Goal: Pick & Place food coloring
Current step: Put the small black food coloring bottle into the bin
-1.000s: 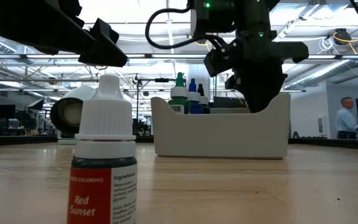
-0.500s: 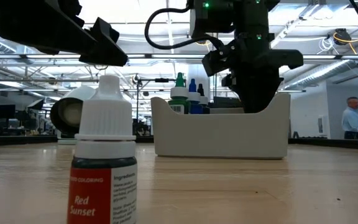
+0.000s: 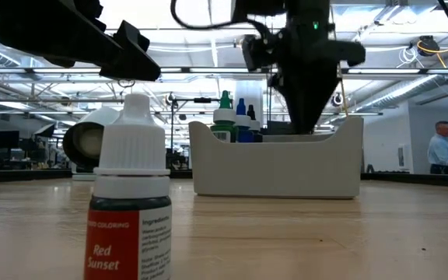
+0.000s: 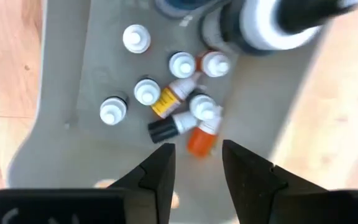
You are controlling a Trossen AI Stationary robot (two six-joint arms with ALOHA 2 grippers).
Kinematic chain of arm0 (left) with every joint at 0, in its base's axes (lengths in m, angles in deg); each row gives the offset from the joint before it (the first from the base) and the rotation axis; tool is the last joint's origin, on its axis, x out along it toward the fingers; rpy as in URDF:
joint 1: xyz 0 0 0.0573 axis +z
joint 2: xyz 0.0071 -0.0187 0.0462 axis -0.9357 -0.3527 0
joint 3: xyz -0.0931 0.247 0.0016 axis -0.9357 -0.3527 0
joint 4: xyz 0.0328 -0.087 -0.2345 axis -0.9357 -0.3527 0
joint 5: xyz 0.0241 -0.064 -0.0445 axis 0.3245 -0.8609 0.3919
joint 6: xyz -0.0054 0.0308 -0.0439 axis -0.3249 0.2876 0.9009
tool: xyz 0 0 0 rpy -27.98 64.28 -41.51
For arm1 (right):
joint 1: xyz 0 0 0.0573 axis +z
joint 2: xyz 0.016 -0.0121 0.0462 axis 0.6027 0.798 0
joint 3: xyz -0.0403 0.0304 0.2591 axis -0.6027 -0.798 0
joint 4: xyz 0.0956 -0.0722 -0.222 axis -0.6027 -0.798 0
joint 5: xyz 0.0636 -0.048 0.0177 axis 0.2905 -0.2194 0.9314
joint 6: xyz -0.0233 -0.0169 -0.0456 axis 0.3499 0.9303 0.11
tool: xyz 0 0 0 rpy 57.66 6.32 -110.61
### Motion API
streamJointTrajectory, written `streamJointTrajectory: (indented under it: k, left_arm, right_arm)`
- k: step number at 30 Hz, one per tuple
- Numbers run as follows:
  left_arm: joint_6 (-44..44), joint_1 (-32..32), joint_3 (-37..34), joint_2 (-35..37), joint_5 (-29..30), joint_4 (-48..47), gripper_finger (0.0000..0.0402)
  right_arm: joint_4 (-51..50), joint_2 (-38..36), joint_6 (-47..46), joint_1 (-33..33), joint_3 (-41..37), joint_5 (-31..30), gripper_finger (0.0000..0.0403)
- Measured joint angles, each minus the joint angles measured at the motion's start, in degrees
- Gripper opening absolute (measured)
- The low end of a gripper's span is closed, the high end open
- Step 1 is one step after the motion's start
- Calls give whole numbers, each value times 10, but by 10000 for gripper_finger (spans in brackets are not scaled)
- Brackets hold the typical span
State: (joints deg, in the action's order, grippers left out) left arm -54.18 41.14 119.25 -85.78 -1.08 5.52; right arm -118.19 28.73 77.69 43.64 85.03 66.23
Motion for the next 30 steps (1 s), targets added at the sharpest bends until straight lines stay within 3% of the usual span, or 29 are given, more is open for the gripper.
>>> streamJointTrajectory:
  k: [6, 11, 13, 17, 21, 26, 30]
  left_arm:
    - [9, 0, 0, 0, 0, 0, 246]
    - [13, 0, 0, 0, 0, -4, 246]
    - [16, 0, 0, 0, 0, -4, 246]
    - [25, 0, 0, 0, 0, -4, 246]
    - [32, 0, 0, 0, 0, 1, 246]
    - [37, 0, 0, 0, 1, 5, 246]
    - [36, 0, 0, 0, 15, 5, 246]
  right_arm:
    - [-30, -37, -21, 40, 50, -87, 114]
    - [58, -143, -5, 100, 28, -120, 23]
    - [122, -197, 0, 128, -6, -137, 10]
    - [246, -315, 13, 179, -119, -174, 2]
    - [416, -446, 30, 217, -294, -192, 1]
    - [545, -591, 32, 222, -479, -194, 0]
    - [612, -687, 33, 215, -576, -180, 0]
